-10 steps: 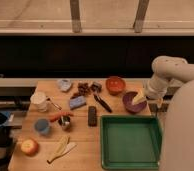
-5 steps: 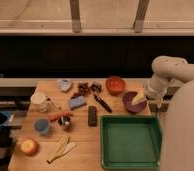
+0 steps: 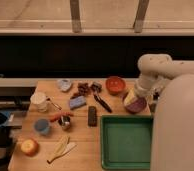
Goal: Place eraser in metal cup
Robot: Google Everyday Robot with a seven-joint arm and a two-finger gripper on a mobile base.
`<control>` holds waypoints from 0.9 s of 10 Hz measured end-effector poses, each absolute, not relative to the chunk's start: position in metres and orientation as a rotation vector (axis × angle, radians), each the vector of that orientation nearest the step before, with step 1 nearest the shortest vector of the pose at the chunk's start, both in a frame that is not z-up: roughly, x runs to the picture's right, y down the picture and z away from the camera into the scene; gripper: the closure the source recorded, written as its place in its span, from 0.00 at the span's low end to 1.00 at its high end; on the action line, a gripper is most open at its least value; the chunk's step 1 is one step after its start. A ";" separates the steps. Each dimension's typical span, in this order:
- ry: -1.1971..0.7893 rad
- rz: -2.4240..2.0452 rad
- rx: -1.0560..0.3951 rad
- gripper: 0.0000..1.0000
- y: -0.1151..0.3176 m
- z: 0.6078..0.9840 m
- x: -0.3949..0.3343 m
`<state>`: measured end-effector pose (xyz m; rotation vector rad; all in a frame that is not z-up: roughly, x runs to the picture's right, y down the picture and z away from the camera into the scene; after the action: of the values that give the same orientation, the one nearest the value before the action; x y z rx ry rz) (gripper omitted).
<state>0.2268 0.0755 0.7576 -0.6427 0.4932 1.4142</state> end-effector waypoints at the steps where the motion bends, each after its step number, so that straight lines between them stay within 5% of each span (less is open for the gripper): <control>1: 0.473 1.344 -0.670 0.20 0.074 0.757 0.201; 9: 0.388 1.056 -0.816 0.20 0.098 0.759 0.056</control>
<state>0.0559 0.0978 0.7594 -0.8162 0.3878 1.0559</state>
